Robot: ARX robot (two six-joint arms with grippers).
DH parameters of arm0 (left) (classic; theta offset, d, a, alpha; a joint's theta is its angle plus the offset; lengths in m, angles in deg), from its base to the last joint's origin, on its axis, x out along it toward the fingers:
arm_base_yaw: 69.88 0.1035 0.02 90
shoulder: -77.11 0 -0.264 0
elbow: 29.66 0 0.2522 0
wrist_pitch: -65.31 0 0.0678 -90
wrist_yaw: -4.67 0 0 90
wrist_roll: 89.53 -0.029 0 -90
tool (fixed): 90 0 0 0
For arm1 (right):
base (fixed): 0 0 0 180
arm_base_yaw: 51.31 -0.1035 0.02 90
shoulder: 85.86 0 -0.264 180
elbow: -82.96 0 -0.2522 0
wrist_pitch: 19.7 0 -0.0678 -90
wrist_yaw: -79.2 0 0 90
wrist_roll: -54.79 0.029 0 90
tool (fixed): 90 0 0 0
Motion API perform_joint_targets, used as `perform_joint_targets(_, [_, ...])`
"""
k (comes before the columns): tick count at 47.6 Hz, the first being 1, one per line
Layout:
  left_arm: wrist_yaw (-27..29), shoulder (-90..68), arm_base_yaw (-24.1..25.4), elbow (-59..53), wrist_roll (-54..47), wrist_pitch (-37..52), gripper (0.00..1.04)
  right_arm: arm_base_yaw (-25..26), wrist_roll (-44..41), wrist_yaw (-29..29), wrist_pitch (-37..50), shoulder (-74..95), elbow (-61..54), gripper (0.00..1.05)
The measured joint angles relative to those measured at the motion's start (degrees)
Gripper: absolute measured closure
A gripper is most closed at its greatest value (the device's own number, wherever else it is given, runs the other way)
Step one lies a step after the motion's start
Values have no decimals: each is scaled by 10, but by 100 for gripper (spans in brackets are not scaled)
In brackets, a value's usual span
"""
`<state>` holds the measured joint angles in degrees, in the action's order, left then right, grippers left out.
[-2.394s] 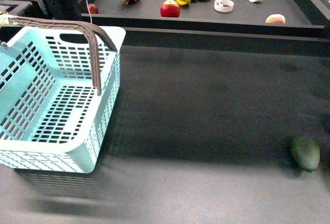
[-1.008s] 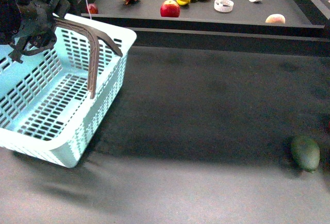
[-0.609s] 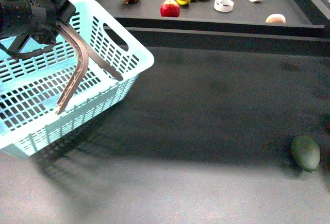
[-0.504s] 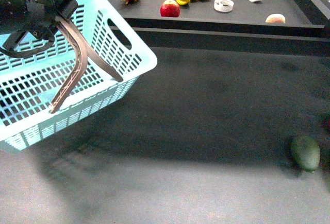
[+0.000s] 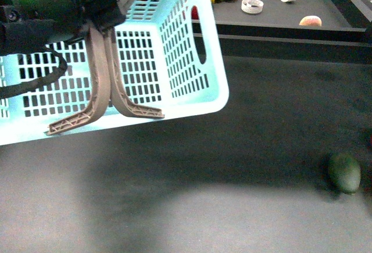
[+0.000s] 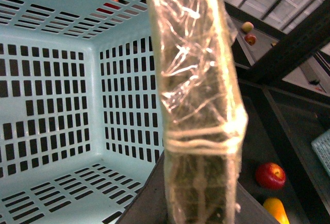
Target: Pick mango with right arm and hold basket with left
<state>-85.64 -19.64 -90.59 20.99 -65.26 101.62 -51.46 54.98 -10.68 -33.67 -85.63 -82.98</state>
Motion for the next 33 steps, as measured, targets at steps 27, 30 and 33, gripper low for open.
perform_joint_targets(27, [-28, 8, -72, -24, -67, 25, 96, 0, 0, 0, 0, 0, 0, 8])
perform_joint_targets(30, [-27, 8, -72, -26, -67, 26, 96, 0, 0, 0, 0, 0, 0, 8])
perform_joint_targets(33, [-24, 8, -72, -26, -69, 24, 96, 0, 0, 0, 0, 0, 0, 8])
